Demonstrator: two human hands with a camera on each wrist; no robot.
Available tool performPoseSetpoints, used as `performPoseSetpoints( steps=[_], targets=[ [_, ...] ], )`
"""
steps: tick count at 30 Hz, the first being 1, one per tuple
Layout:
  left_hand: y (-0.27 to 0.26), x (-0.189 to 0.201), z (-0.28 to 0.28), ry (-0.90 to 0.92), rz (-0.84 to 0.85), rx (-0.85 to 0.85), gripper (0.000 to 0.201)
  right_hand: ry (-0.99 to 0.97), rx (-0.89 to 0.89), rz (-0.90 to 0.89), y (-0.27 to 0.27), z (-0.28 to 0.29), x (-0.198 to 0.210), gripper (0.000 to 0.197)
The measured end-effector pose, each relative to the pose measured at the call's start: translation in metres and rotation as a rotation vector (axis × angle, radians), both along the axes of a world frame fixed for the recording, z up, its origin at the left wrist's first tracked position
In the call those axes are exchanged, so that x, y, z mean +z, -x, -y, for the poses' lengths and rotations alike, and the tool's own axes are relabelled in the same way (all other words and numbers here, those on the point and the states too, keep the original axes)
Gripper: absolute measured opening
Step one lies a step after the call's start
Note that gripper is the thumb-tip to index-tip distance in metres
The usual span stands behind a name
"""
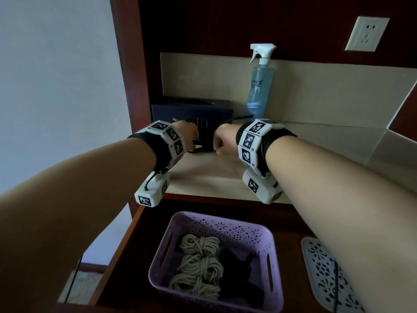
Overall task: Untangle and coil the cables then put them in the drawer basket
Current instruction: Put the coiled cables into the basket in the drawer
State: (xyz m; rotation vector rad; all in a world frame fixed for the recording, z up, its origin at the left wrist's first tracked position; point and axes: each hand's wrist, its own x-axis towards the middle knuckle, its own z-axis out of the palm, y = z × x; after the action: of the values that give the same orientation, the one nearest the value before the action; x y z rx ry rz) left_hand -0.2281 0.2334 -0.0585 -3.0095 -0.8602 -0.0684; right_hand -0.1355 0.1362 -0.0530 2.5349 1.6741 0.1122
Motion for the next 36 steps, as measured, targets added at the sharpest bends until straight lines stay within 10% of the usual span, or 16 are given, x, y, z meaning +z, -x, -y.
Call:
performPoseSetpoints(
  steps=[18,36],
  targets=[
    [0.061,-0.002,0.041,0.498,0.157,-0.243,0.015,0.15,0.121,-0.156,0.031,0.075,0.019,0.016],
    [0.043,-0.109,0.075,0.199,-0.47,-0.337,0.033,0.463,0.028,-0.237,0.049,0.086,-0.101,0.033]
  ],
)
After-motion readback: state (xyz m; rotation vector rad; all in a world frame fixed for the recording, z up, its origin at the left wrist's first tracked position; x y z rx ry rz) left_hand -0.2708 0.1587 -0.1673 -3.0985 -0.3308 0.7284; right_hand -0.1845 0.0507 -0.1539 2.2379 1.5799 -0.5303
